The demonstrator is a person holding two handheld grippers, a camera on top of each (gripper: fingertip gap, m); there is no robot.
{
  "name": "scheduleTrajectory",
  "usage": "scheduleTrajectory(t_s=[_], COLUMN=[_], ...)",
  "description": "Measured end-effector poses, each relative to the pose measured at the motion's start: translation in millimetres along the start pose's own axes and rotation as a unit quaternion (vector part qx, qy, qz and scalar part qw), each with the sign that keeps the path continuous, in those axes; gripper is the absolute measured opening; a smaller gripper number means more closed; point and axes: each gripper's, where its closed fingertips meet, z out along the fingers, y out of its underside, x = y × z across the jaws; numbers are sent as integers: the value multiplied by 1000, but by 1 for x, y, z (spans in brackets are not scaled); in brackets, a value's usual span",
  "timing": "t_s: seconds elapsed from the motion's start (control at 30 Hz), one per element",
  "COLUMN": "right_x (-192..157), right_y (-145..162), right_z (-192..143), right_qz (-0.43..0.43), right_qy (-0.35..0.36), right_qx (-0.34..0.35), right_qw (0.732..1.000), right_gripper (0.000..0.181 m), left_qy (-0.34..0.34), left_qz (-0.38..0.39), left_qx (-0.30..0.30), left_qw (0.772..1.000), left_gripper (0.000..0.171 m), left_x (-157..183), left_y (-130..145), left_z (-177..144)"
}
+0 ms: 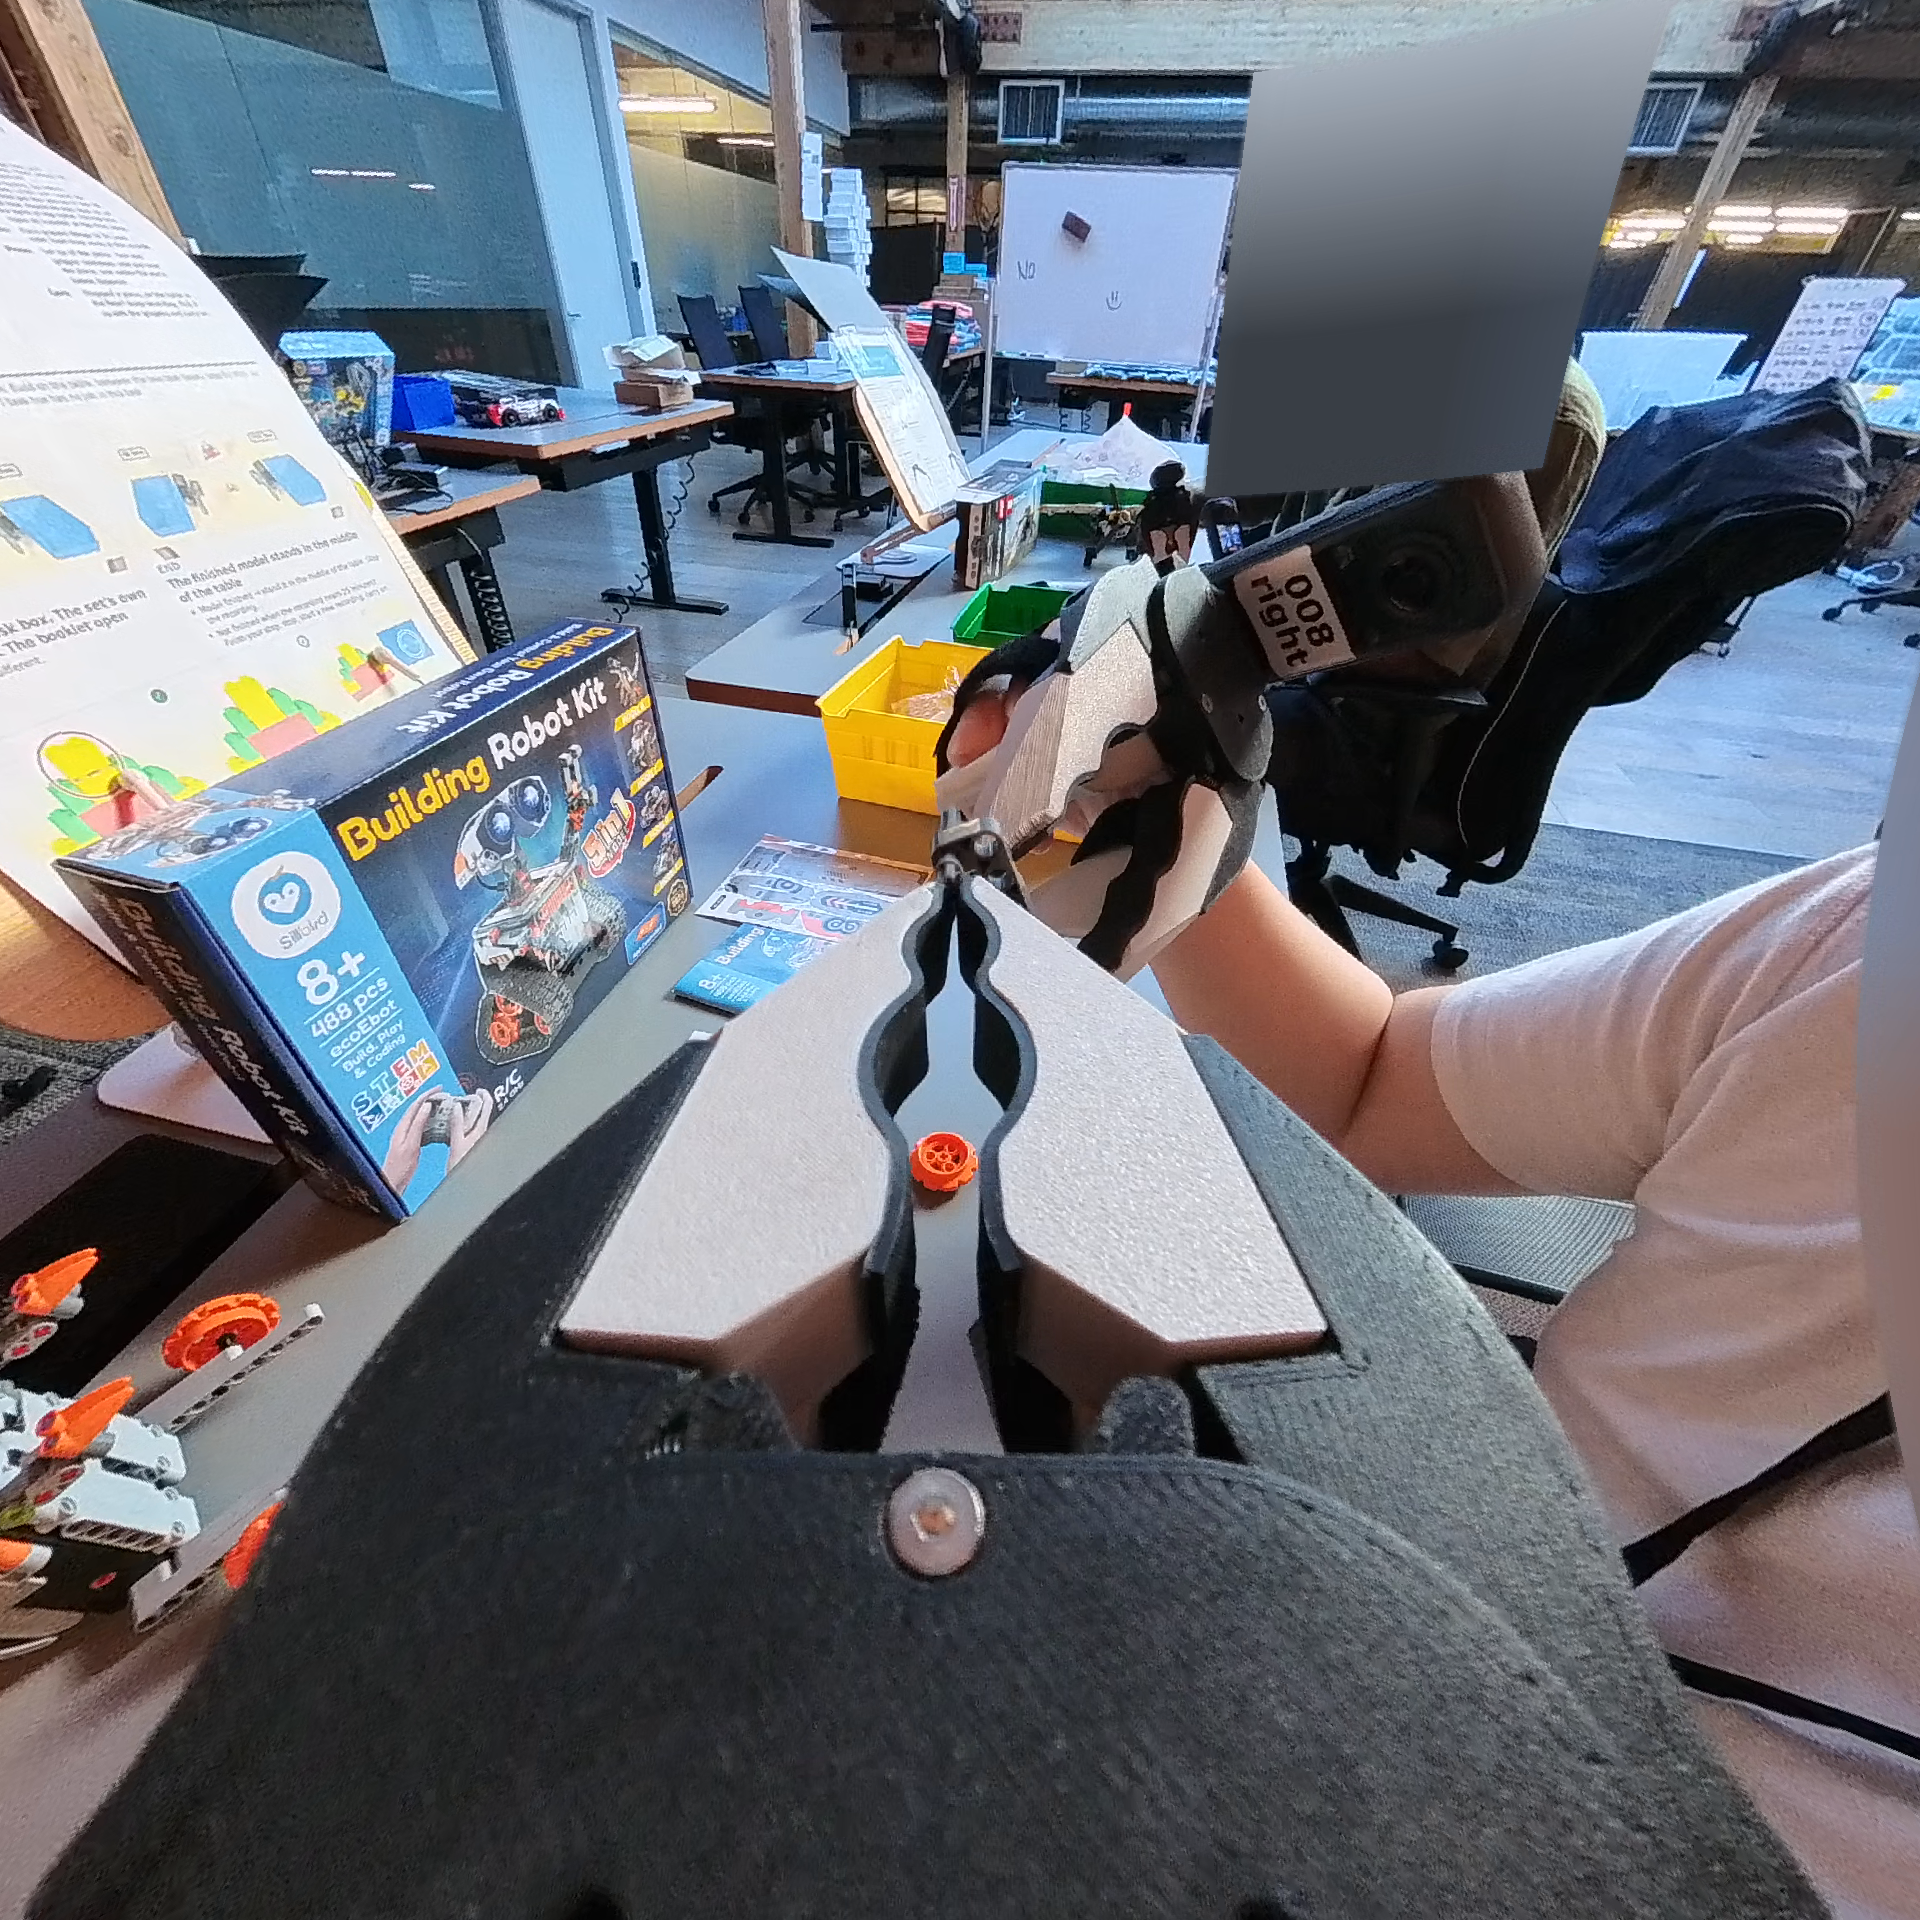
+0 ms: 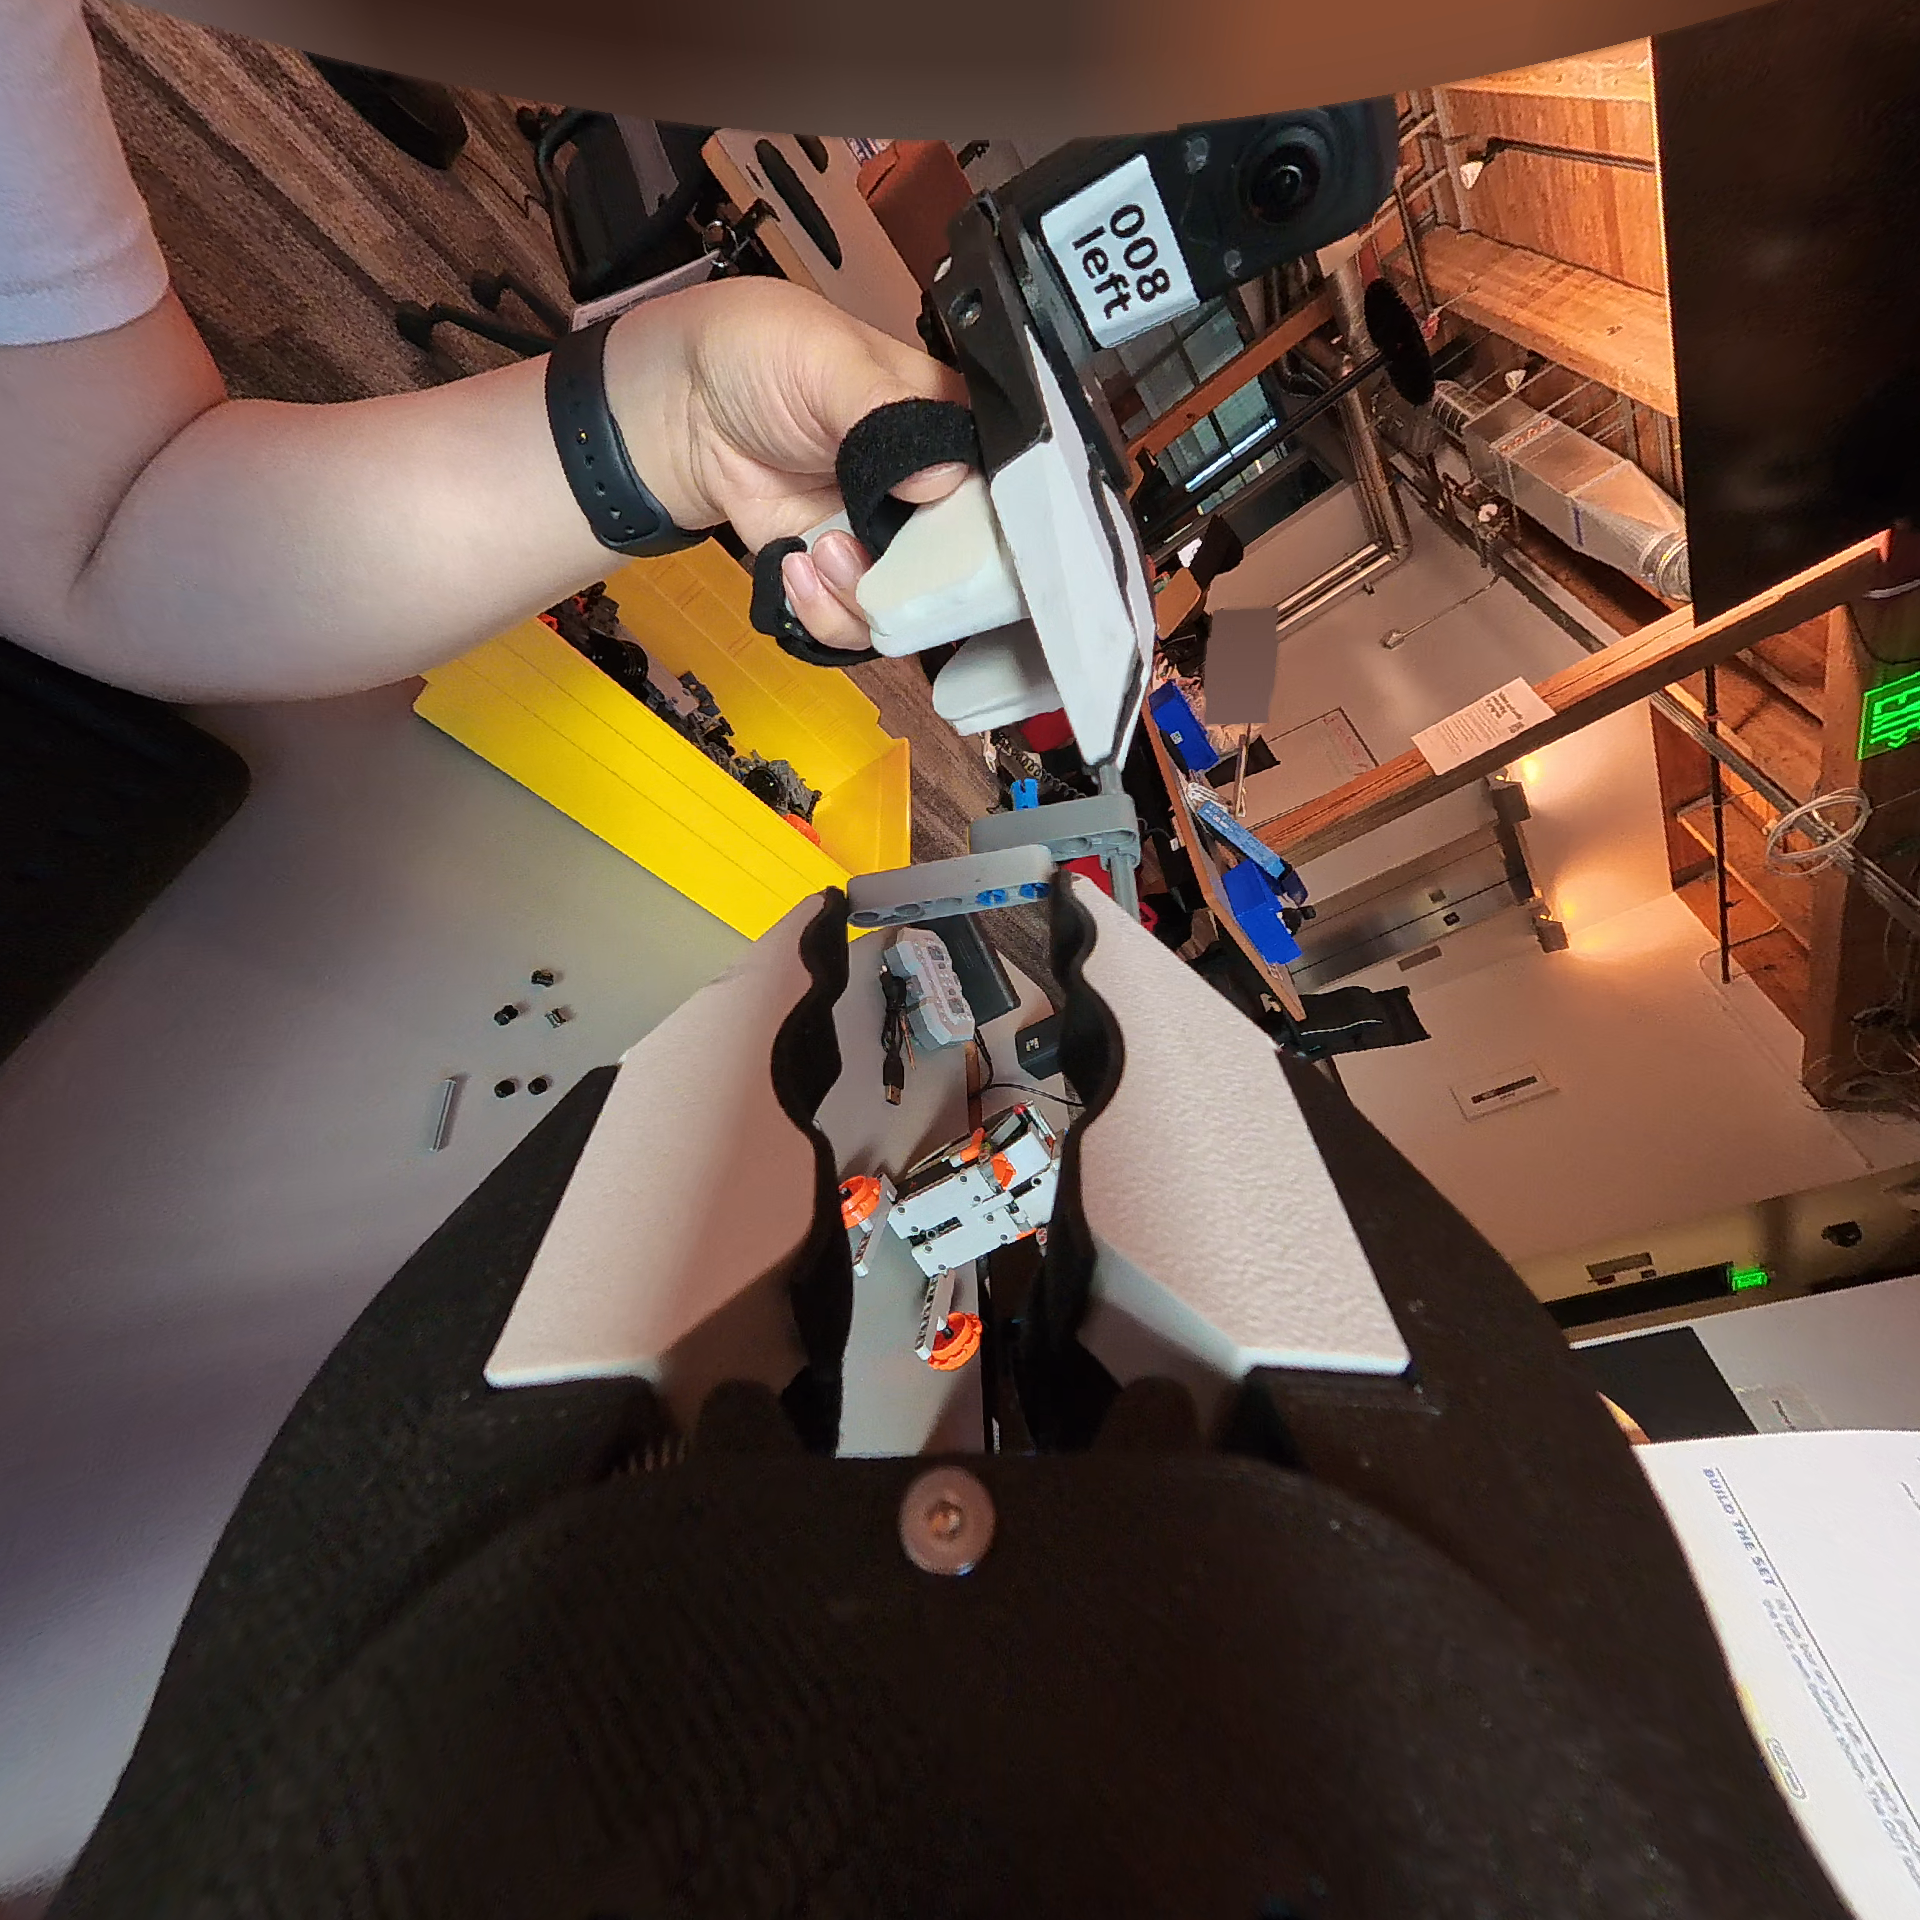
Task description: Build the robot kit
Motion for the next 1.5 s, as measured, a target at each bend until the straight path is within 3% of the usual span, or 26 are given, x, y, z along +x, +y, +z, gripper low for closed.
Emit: scheduleTrajectory(t_s=[0.7,0.83,1.0,1.1,1.27,1.5], right_x=[-2,-1,-5,-24,-97,-195], right_y=[-1,1,17,25,70,134], right_z=[0,-1,7,20,32,36], right_qz=[-6,-6,-6,3,67,188], right_qy=[-4,-2,4,-16,-58,-111], right_qx=[-8,-13,-65,-86,-131,-180], right_qw=[1000,1000,998,996,987,959], right_gripper=[38,38,38,38,38,38], left_qy=[4,-15,-64,-103,-140,-150], left_qz=[8,10,4,8,14,12], left_qx=[-42,-51,-13,16,77,101], left_qw=[999,999,998,994,987,983], left_gripper=[1,4,4,5,4,3], left_x=[3,-3,-14,-19,-17,-15], left_y=[14,17,4,-5,-21,-25], left_z=[9,-3,-41,-70,-115,-136])
